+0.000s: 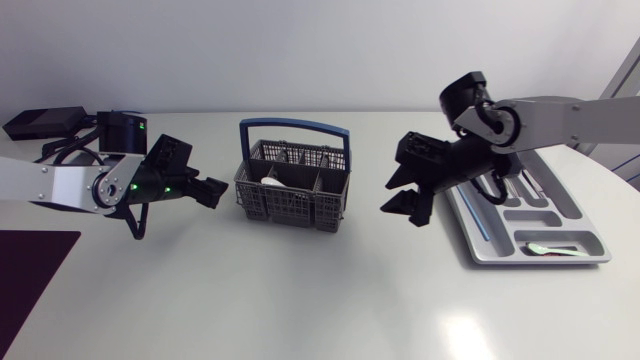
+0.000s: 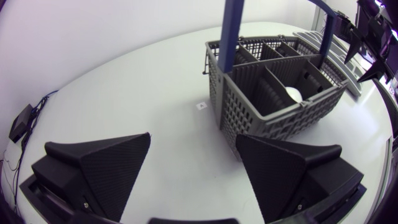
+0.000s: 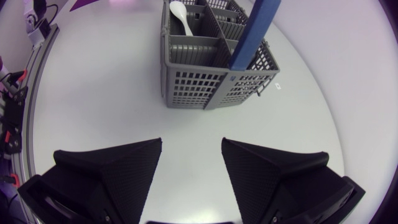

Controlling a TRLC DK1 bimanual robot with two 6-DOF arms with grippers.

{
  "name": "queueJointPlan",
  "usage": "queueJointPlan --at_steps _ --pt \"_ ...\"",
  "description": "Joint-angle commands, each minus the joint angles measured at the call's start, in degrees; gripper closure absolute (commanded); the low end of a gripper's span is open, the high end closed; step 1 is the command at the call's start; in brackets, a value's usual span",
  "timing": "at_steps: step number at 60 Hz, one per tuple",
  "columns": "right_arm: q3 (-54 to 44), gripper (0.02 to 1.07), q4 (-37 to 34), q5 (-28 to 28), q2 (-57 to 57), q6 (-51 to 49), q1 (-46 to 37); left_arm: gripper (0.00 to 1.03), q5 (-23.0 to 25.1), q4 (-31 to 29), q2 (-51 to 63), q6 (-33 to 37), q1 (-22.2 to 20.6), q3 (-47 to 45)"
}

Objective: Unload the cutlery basket into the drawer organizer.

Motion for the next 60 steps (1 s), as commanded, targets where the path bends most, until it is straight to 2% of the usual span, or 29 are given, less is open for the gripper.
queueJointPlan --at_steps 1,4,11,17,25,37,60 --pt "3.12 0.45 1.25 0.52 3.99 6.21 1.89 0.12 0.54 0.86 4.16 0.28 1.44 3.76" --pt "4.71 0.5 2.39 0.7 6.1 8.24 2.85 0.17 2.3 0.86 6.88 -1.91 2.41 6.66" --pt "8.75 0.61 3.71 1.49 10.85 12.45 4.43 0.18 4.23 -2.13 12.68 -3.5 2.67 12.46" --pt "12.09 0.61 5.03 3.16 14.54 16.67 5.93 0.18 6.25 -5.38 16.11 -3.67 1.7 16.24" --pt "14.2 0.61 6.08 4.65 16.65 19.75 7.69 0.18 8.98 -7.66 16.2 -3.06 -0.41 16.68" --pt "13.23 0.61 6.26 4.3 15.51 21.42 8.39 0.18 13.81 -11.09 12.95 -1.83 -1.46 14.22" --pt "0.66 0.61 6.78 2.8 5.93 20.89 8.39 0.18 14.16 -11.27 0.11 0.63 -4.71 0.86"
